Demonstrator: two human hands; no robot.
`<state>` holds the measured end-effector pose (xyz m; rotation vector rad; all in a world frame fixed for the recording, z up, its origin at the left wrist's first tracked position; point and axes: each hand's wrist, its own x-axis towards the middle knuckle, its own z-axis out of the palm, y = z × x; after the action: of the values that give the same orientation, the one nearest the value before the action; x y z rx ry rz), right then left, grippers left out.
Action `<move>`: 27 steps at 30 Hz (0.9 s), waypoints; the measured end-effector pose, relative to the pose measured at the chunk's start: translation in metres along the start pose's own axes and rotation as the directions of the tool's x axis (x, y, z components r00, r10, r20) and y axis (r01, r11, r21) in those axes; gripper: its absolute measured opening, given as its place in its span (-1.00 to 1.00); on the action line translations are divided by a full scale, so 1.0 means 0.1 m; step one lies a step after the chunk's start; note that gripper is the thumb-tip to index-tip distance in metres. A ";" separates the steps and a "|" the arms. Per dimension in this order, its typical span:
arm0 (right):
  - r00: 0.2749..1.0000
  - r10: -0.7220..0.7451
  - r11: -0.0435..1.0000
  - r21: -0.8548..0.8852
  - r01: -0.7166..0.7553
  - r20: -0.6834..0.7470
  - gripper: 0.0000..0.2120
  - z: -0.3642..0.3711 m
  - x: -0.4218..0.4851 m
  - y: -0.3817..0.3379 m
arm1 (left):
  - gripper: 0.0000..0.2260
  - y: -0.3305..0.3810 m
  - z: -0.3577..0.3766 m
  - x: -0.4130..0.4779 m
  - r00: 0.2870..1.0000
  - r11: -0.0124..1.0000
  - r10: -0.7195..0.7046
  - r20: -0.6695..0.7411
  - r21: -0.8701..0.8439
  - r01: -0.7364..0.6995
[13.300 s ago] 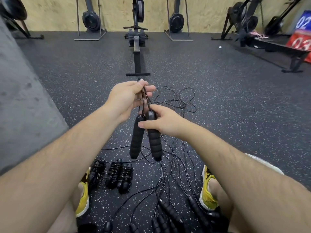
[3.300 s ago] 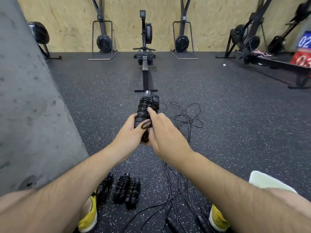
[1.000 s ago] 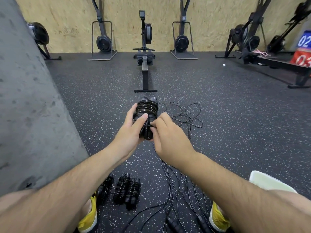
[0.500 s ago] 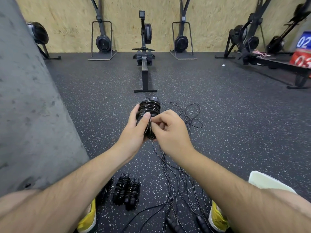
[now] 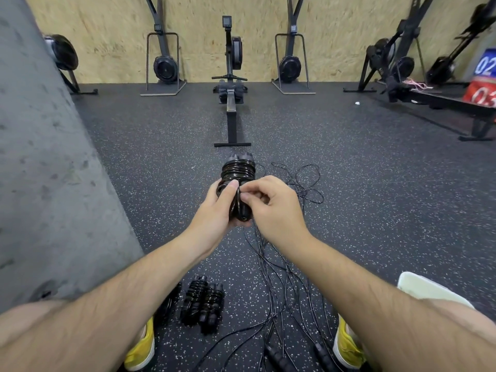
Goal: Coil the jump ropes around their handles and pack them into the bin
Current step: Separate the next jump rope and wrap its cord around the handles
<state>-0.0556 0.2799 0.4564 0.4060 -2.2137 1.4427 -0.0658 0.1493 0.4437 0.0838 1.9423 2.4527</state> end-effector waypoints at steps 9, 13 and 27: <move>0.969 0.246 0.965 0.085 -0.248 0.029 -0.67 0.15 -0.01 0.05 | -0.70 -0.05 -0.16 0.08 0.998 0.994 0.012 -0.064 0.109 -0.005; 0.935 0.334 0.940 0.027 -0.339 0.120 -0.72 0.29 0.00 0.09 | -0.58 -0.16 -0.30 0.13 0.990 0.891 0.107 -0.096 0.452 -0.052; 0.837 0.507 0.843 0.083 -0.531 0.207 -0.55 0.99 0.12 0.34 | -0.32 -0.32 -0.80 0.18 0.991 0.898 0.096 -0.094 0.437 -0.045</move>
<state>-0.1036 0.2027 0.4027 -0.0467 -2.5005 1.9092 -0.0886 0.0792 0.3946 0.0179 2.5463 2.0502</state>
